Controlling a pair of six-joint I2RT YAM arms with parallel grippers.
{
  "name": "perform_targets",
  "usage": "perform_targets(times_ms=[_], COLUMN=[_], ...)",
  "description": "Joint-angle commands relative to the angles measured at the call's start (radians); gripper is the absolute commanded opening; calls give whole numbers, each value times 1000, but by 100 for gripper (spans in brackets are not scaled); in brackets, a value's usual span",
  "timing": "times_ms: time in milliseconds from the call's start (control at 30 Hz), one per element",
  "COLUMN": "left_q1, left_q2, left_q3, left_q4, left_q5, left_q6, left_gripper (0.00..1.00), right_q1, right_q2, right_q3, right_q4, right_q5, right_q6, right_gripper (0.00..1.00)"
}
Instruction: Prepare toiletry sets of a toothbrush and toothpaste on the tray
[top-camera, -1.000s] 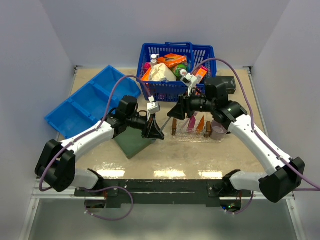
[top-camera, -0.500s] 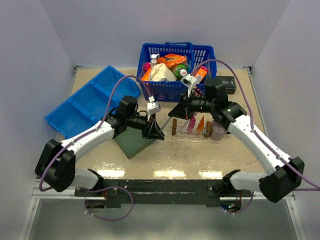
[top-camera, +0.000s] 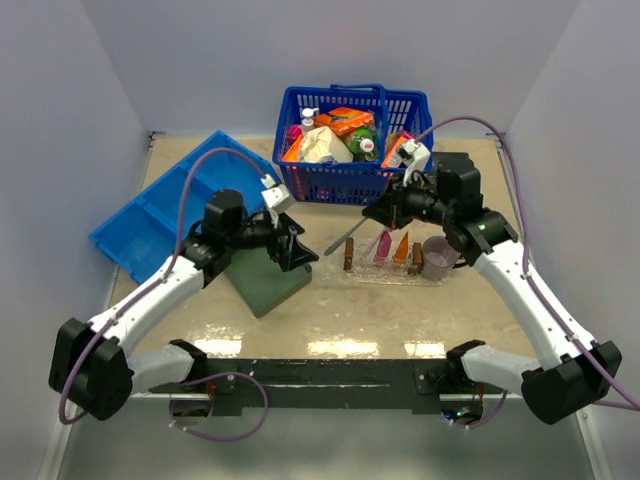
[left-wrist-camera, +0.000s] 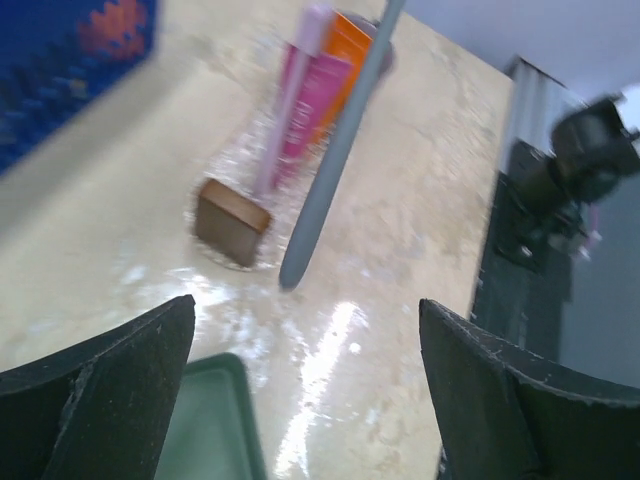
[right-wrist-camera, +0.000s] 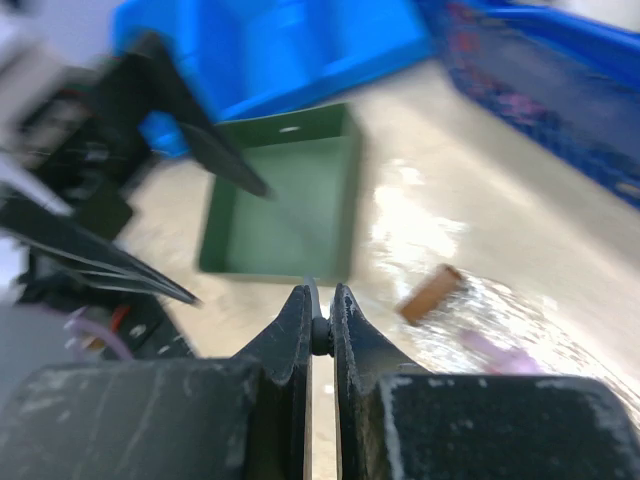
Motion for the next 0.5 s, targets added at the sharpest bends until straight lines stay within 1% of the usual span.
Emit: perform_targets(times_ms=[0, 67, 100, 200, 300, 467], left_q1=[54, 65, 66, 66, 66, 66], left_q2=[-112, -138, -160, -175, -163, -138], left_q3=[-36, -50, -53, -62, -56, -48], left_q4=[109, 111, 111, 114, 112, 103], left_q5=[-209, -256, -294, -323, -308, -302], left_q6=[-41, -38, -35, -27, -27, -34], left_gripper=[97, 98, 98, 99, 98, 99], right_q1=[-59, -71, -69, -71, -71, -71], right_q2=[-53, -67, -73, -98, -110, -119], right_q3=[50, 71, 92, 128, 133, 84], right_q4=[-75, -147, -169, -236, -261, -224], right_q5=[144, 207, 268, 354, 362, 373], right_q6=[-24, -54, -62, -88, -99, -87], right_gripper=[0, 0, 0, 0, 0, 0])
